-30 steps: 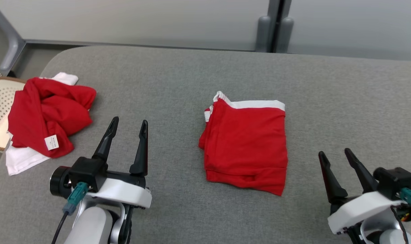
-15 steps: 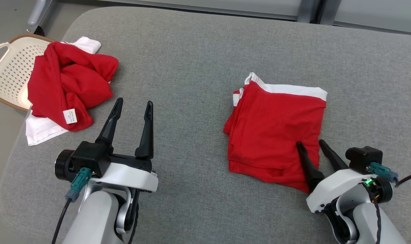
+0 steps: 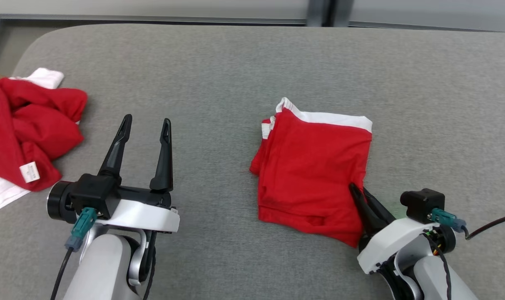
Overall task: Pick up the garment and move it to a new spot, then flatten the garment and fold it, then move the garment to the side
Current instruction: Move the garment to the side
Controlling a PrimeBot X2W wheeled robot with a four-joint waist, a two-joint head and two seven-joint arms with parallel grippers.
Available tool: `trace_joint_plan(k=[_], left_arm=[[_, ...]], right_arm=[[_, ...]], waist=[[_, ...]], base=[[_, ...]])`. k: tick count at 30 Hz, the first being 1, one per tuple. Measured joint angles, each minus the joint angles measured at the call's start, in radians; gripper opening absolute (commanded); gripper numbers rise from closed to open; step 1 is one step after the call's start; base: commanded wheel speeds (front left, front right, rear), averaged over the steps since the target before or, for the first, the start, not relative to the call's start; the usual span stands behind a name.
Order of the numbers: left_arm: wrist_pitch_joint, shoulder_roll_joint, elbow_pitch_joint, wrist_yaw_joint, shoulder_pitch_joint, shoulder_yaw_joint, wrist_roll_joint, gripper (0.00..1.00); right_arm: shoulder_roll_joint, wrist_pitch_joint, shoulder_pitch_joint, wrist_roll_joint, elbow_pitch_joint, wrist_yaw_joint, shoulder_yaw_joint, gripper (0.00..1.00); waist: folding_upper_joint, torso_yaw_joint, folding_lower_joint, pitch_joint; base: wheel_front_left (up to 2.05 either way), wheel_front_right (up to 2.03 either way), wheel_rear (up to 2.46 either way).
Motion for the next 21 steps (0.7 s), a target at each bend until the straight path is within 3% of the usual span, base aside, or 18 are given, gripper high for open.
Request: trace_joint_plan(k=[10,16,21], left_arm=[[-0.001,0.020,-0.023,-0.011,-0.004,-0.023,0.029,1.00],[0.037,0.021,-0.070,-0.035,-0.044,-0.079,0.053,1.00],[0.077,0.017,-0.141,-0.059,-0.100,-0.141,0.078,1.00]], right_arm=[[-0.122,-0.023,0.011,0.043,0.031,0.001,0.017,0.00],[-0.243,-0.020,-0.041,0.057,0.052,0.000,0.005,0.00],[-0.373,-0.017,-0.164,0.062,0.090,0.000,-0.025,0.00]], waist=[[0.0000,-0.187,0.0000,-0.016],[0.0000,-0.279,0.0000,0.010],[0.0000,-0.319,0.0000,0.098]], base=[[0.00,0.00,0.00],[0.00,0.00,0.00],[0.00,0.00,0.00]])
